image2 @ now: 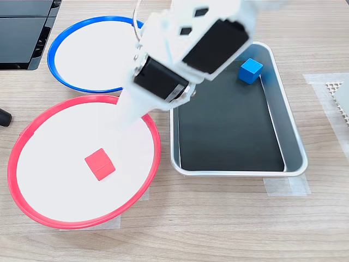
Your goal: Move two blocks tray to matching dishes
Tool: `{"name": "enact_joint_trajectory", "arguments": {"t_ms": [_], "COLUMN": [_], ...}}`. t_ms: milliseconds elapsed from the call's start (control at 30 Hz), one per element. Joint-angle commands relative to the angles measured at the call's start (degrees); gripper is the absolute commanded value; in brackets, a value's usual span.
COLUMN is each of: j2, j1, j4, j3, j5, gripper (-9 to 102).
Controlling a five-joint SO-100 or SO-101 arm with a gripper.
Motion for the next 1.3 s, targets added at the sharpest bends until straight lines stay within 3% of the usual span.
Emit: {"name": "enact_joint_trajectory", "arguments": {"t_ms": [0, 100, 167, 367, 600, 800, 1267], "j2": [7.6, 11.4, 12.7, 13.2, 13.4, 14.2, 16.7], "j1": [3.3, 9.3, 13.8, 24.7, 33.8, 38.4, 37.0], "j4": [24.2, 41.0, 45.1, 45.1, 40.6, 33.6, 27.6], "j3": [-4.2, -5.3, -4.4, 1.0, 6.2, 12.0, 21.2], "j5": [-10.2, -27.7, -37.0, -57.9, -75.1, -82.4, -81.4], "gripper": [0, 0, 0, 1, 16, 23, 23]}}
